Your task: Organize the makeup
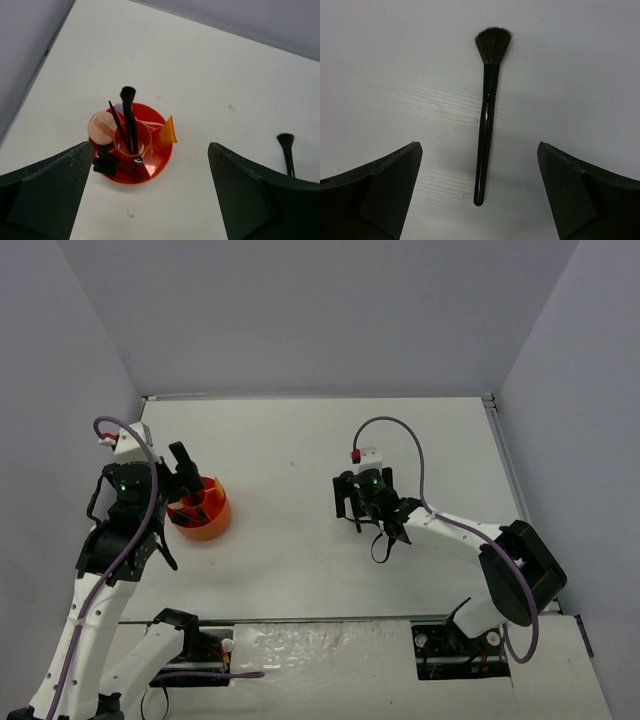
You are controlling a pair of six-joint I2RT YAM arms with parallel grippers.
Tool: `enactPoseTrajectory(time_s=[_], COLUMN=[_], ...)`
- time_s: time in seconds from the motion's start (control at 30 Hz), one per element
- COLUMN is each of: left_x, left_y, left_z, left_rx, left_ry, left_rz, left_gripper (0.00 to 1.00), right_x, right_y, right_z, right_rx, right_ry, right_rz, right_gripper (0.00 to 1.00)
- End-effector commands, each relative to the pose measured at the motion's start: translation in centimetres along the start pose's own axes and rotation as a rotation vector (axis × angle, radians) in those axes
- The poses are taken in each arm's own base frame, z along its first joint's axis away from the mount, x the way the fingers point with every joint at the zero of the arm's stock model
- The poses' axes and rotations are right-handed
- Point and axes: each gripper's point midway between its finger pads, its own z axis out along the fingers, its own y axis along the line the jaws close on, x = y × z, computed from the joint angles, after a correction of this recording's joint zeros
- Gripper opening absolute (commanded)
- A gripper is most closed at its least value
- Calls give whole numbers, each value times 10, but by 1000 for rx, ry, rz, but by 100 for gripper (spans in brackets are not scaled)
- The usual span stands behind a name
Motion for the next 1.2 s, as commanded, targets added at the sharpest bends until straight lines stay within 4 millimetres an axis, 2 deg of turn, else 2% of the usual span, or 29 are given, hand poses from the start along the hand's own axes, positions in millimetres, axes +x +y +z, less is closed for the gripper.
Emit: enactPoseTrajectory(time_s=[0.0,0.13,0.23,0.53,0.77,0.87,1.0,1.07,1.17], left_x=[31,45,48,54,47,47,48,46,42], left_y=[-19,-22,-24,-29,-40,-48,-63,-71,-89], left_z=[-11,-15,-16,-14,-21,-23,-27,-28,-32], left_rx=[161,205,226,255,307,344,414,448,527], left_ry=[123,137,121,138,129,142,173,179,194], left_rz=[69,67,57,45,9,-16,-60,-88,-130], left_gripper=[97,97,97,97,97,97,97,97,97], right_x=[-15,-2,5,33,53,54,27,-2,-32], right_y=[4,4,4,1,-2,2,25,48,81], right_z=[14,30,36,54,61,60,45,27,-8], right_rx=[13,19,23,41,51,25,-111,-208,-322], right_ry=[-8,40,62,127,168,160,54,-51,-195], right_rz=[53,54,56,51,41,41,38,32,-44], right_gripper=[94,87,83,60,14,0,0,0,0])
